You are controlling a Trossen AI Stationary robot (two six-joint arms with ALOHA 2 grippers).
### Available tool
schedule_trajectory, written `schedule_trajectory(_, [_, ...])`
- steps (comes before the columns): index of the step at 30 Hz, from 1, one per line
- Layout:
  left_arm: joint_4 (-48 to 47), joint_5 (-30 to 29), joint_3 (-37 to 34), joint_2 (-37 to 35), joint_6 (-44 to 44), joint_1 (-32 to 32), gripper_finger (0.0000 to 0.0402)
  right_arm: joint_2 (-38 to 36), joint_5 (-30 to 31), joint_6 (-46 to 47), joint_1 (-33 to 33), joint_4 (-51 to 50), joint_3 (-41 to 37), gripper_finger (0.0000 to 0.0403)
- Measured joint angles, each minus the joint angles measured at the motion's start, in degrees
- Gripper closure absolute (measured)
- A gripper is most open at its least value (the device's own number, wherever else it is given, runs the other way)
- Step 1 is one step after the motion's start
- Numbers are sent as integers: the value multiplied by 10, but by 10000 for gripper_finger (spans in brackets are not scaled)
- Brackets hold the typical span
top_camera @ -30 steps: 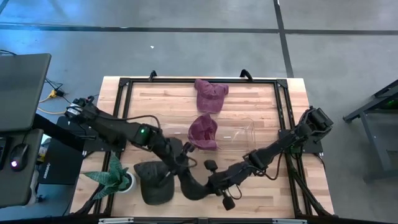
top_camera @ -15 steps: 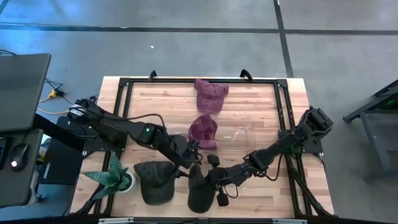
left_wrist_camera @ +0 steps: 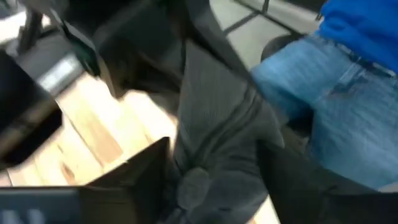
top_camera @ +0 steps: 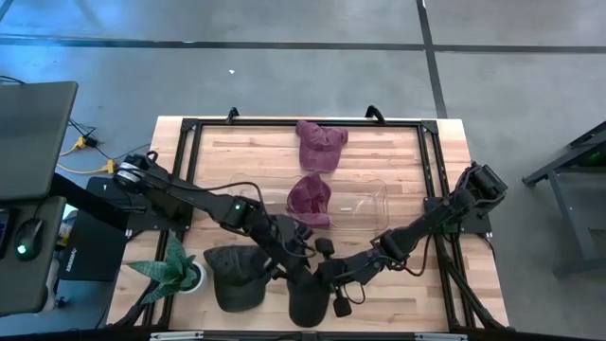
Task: Pick & Place hat
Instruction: Put the right black cap into the left transparent bin
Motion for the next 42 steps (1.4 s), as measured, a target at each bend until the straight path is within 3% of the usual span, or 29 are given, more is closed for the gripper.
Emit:
schedule_trajectory(4, [10,18,1,0,2,1,276,0,-18,-4,0,-3,0,379])
schedule_trajectory(8, [6,55,1,0,36,1,377,0,-74,-4,0,-21,0,357])
schedule_trajectory(11, [-9,77,1,-7,71,0,381,-4,-141,5,0,-39,0,329])
schedule_trajectory(16, [-101,81,17,-37,222,-9,389,-17,-208,39,13,-73,1,275])
schedule_trajectory(19, [-215,12,70,-55,282,-23,392,-21,-218,41,31,-103,0,253])
schedule_trajectory(24, [-402,-153,179,-52,349,-53,391,-22,-161,28,58,-104,0,234])
schedule_trajectory(28, [-463,-243,228,-55,377,-58,395,-22,-123,20,66,-104,0,231])
schedule_trajectory(36, [-588,-438,297,-53,377,-57,391,-22,-113,8,62,-109,0,242])
schedule_trajectory(42, [-637,-551,306,-53,400,-41,393,-22,-99,6,60,-107,0,253])
